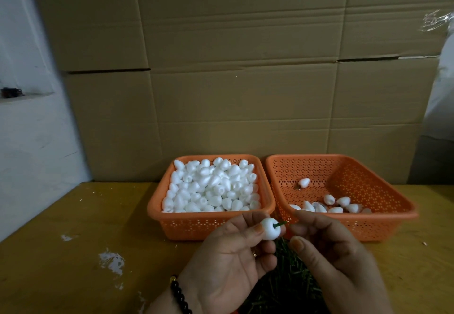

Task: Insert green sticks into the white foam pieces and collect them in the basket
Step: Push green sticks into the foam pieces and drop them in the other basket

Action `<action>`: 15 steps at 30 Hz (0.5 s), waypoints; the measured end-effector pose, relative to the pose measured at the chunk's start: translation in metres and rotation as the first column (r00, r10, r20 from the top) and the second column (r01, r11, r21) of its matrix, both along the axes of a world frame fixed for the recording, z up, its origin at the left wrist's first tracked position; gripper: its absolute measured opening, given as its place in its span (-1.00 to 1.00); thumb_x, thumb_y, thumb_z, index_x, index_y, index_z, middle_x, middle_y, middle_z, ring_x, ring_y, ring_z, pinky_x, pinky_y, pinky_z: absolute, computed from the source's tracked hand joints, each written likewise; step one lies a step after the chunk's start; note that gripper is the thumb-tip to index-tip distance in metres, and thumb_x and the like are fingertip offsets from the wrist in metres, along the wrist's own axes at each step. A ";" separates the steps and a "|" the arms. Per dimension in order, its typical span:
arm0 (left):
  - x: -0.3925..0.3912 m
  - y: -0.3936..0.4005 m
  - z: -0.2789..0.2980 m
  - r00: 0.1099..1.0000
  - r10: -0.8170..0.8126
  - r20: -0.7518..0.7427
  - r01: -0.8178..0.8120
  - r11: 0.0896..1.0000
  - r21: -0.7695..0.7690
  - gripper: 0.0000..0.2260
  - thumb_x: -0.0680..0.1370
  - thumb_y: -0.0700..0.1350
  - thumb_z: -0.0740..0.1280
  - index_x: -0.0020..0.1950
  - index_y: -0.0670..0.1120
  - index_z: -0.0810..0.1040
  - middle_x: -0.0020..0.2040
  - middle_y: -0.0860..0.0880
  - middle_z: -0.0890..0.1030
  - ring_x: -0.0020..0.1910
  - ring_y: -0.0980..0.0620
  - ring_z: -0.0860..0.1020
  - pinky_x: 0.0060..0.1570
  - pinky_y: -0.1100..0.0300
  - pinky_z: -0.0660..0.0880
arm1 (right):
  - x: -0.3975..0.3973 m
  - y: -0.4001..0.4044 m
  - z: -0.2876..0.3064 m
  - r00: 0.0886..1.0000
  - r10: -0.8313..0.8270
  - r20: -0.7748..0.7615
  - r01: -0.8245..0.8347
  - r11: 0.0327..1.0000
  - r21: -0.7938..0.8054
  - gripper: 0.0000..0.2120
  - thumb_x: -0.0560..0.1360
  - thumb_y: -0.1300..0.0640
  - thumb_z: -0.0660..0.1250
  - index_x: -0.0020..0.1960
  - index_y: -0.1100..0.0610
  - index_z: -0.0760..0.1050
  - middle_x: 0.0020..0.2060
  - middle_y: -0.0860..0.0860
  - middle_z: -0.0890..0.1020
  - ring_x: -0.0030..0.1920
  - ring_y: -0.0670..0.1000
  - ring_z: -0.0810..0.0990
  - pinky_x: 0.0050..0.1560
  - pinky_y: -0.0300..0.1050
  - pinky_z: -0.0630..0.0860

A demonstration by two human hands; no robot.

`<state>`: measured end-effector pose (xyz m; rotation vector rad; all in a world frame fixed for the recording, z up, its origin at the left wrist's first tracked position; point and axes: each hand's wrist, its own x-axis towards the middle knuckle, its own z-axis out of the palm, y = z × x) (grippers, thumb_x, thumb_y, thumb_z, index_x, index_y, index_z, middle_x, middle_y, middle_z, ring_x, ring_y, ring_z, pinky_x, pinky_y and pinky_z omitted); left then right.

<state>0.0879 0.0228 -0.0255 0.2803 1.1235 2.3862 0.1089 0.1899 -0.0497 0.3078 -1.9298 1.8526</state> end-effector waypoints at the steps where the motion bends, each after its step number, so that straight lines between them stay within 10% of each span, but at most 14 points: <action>1: 0.000 -0.001 0.000 1.000 -0.023 0.007 0.022 0.999 0.039 -0.79 0.29 -0.27 0.47 -0.09 -0.13 0.69 -0.04 -0.22 0.63 -0.27 0.00 0.56 -0.29 0.16 0.54 | 0.000 0.000 0.000 1.000 0.002 -0.004 -0.002 1.000 0.002 -0.59 0.22 0.08 0.45 0.07 -0.11 0.60 -0.09 0.03 0.70 -0.04 -0.05 0.68 0.04 -0.14 0.57; 15: 0.002 -0.003 0.001 0.981 -0.080 -0.178 0.117 0.970 0.213 -0.71 0.26 -0.48 0.35 -0.12 -0.20 0.64 -0.05 -0.21 0.61 -0.13 -0.09 0.59 -0.13 0.08 0.58 | 0.002 0.000 -0.002 0.999 0.035 -0.029 -0.033 0.998 0.058 -0.59 0.20 0.04 0.45 0.05 -0.17 0.59 -0.11 0.01 0.68 -0.09 -0.07 0.67 -0.02 -0.20 0.58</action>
